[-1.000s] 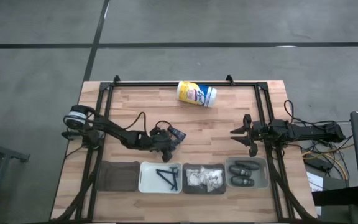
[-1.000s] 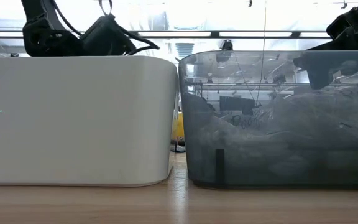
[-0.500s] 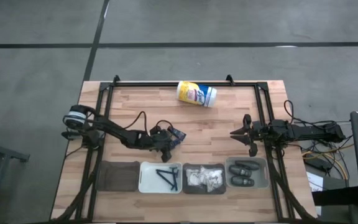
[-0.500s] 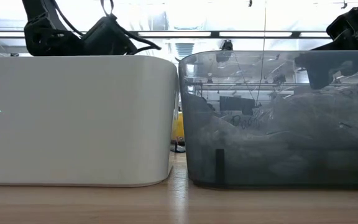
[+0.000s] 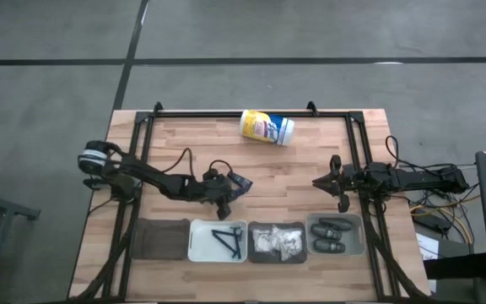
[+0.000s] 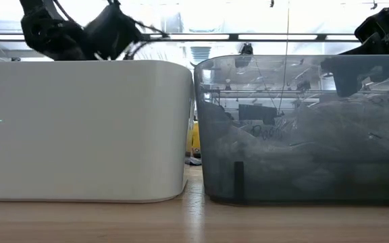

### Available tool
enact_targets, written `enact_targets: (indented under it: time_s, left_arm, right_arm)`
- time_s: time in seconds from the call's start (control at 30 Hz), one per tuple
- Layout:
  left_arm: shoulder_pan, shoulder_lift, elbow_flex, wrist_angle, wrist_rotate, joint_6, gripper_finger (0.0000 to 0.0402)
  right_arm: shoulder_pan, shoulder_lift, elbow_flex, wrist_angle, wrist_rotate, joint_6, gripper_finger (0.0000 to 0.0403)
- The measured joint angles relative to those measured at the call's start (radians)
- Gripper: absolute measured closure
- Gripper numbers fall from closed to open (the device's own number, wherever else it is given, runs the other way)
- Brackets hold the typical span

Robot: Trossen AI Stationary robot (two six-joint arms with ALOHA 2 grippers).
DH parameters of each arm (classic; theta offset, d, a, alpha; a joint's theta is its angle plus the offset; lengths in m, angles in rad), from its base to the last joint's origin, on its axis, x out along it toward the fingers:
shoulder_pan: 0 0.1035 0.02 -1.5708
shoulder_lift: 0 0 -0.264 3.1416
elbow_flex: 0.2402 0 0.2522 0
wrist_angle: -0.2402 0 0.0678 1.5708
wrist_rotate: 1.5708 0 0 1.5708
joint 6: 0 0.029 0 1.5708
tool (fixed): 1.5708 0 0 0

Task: Pick & Place Travel size toiletries
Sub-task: Put the dark blue shave cream into the left black bin

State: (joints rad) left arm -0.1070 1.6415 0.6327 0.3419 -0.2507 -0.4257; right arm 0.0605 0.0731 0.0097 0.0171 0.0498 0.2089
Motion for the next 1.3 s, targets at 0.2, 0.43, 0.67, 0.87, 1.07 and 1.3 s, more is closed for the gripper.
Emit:
enact_targets:
  time_s: [0.2,0.43,0.67,0.87,1.07,1.3]
  left_arm:
    - [-0.002,-0.106,0.000,0.001,-0.002,0.030,0.0273]
    - [-0.009,-0.196,0.000,-0.004,-0.002,0.058,0.0272]
    - [-0.019,-0.252,0.000,-0.004,-0.002,0.059,0.0272]
    - [-0.045,-0.256,0.000,0.019,-0.001,0.058,0.0271]
    - [-0.077,-0.256,0.000,0.036,-0.001,0.086,0.0271]
    - [-0.106,-0.256,0.001,0.043,-0.001,0.104,0.0271]
  right_arm:
    - [0.000,0.001,0.000,0.000,0.000,0.000,0.0339]
    - [0.000,0.001,0.000,0.000,0.000,0.000,0.0314]
    - [0.000,0.001,0.000,0.000,0.000,0.000,0.0295]
    - [0.000,0.001,0.000,0.000,0.000,0.000,0.0281]
    - [0.000,0.001,0.000,0.000,0.000,0.000,0.0265]
    - [0.000,0.001,0.000,0.000,0.000,0.000,0.0248]
